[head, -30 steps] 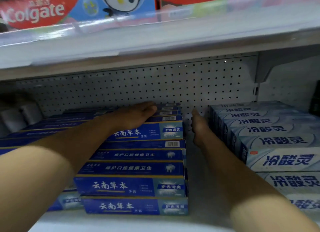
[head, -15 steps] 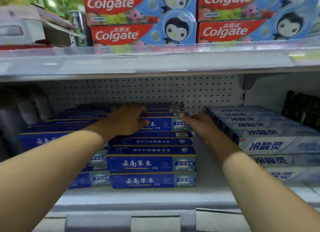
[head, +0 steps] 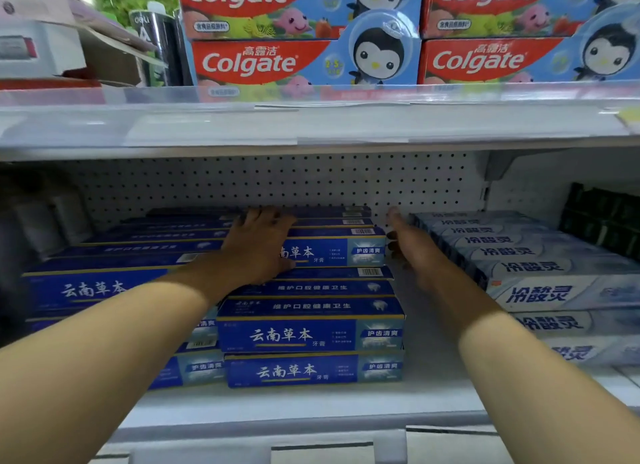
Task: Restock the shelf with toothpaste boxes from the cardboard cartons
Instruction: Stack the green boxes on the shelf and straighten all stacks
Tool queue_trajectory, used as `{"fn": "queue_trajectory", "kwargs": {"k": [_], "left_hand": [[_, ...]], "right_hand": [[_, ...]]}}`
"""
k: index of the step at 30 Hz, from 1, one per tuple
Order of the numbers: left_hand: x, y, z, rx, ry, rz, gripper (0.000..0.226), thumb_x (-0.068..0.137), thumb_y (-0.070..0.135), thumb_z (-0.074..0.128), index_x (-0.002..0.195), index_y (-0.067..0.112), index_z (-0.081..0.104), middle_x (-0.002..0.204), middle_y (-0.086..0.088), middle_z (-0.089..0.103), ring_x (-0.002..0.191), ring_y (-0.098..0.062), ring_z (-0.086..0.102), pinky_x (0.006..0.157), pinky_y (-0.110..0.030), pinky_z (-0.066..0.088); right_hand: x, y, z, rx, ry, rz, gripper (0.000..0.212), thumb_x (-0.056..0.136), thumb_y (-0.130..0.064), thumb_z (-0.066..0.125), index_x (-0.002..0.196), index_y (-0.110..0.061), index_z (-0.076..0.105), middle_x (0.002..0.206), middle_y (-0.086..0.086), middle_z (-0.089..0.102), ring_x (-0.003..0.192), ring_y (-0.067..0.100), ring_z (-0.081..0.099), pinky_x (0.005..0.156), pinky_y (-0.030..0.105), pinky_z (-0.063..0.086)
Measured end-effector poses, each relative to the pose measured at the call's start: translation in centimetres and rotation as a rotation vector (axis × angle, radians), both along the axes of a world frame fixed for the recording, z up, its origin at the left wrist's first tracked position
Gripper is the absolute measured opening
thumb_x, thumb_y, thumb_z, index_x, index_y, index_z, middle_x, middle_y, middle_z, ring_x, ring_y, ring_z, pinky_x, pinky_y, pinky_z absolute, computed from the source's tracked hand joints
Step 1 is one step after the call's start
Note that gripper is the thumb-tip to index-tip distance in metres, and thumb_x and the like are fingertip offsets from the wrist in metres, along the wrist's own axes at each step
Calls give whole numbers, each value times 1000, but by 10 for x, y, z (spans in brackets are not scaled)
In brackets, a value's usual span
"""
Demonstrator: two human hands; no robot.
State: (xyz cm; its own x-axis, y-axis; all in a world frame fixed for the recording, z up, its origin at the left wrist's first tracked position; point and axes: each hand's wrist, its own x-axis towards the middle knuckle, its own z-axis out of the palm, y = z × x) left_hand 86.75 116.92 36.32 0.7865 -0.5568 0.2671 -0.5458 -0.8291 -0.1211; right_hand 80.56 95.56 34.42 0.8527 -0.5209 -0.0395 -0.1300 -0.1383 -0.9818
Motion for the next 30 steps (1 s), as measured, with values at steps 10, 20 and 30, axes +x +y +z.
{"fn": "queue_trajectory", "kwargs": {"k": [10,20,30], "left_hand": [[14,-6,5,-1,174,-13,79,86,44,62,148,26,16,153,-5,25,134,-26,32,106,-40,36],[24,8,10,-7,157,40,87,84,54,59,150,22,13,152,-5,30,131,-25,40,105,-39,39],[-10,15,9,-61,19,-27,77,86,61,47,148,24,19,154,-2,25,138,-24,28,113,-44,18]], "right_hand": [[23,-5,-2,-118,-93,29,42,87,-51,56,87,-10,61,101,15,68,90,29,65,83,40,54],[8,-7,-1,-234,-38,204,39,81,-44,66,81,-5,65,86,7,68,73,15,64,65,20,54],[-8,5,2,-263,-34,122,67,80,-58,59,110,1,60,109,13,65,99,27,62,88,40,51]]}}
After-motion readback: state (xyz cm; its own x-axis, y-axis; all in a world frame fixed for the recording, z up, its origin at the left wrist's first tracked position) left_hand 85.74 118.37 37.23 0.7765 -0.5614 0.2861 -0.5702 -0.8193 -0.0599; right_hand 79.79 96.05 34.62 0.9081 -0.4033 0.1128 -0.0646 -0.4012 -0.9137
